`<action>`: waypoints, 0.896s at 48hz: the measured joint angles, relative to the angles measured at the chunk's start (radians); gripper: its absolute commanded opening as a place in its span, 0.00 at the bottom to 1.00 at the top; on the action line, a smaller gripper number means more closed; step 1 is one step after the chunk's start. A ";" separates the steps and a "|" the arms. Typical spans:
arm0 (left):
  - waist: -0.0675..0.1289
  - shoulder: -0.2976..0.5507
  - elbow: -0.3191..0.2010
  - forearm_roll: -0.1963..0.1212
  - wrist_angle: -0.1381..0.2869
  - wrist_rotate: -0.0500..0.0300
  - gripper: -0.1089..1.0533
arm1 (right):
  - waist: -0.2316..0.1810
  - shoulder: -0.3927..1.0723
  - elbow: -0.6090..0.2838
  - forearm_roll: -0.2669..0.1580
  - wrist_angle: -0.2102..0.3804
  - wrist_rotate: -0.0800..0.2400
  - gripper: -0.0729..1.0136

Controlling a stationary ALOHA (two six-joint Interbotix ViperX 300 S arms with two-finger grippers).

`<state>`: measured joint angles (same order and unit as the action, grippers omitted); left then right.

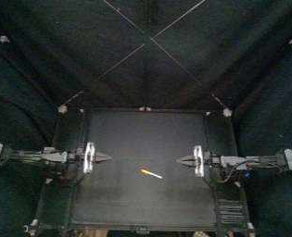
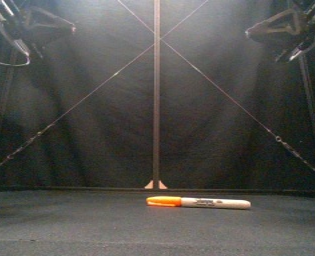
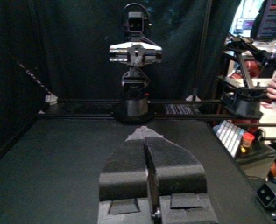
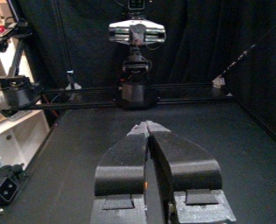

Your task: Uncap the pen

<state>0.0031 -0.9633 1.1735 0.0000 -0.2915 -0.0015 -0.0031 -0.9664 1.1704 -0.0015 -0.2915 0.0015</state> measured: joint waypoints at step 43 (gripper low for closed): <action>0.075 0.488 -0.041 0.006 -0.018 0.0061 0.39 | 0.054 1.051 -0.373 0.086 0.334 0.124 0.60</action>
<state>0.0782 -0.4755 1.1321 0.0061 -0.3099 0.0046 0.0506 0.0844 0.7977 0.0844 0.0430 0.1258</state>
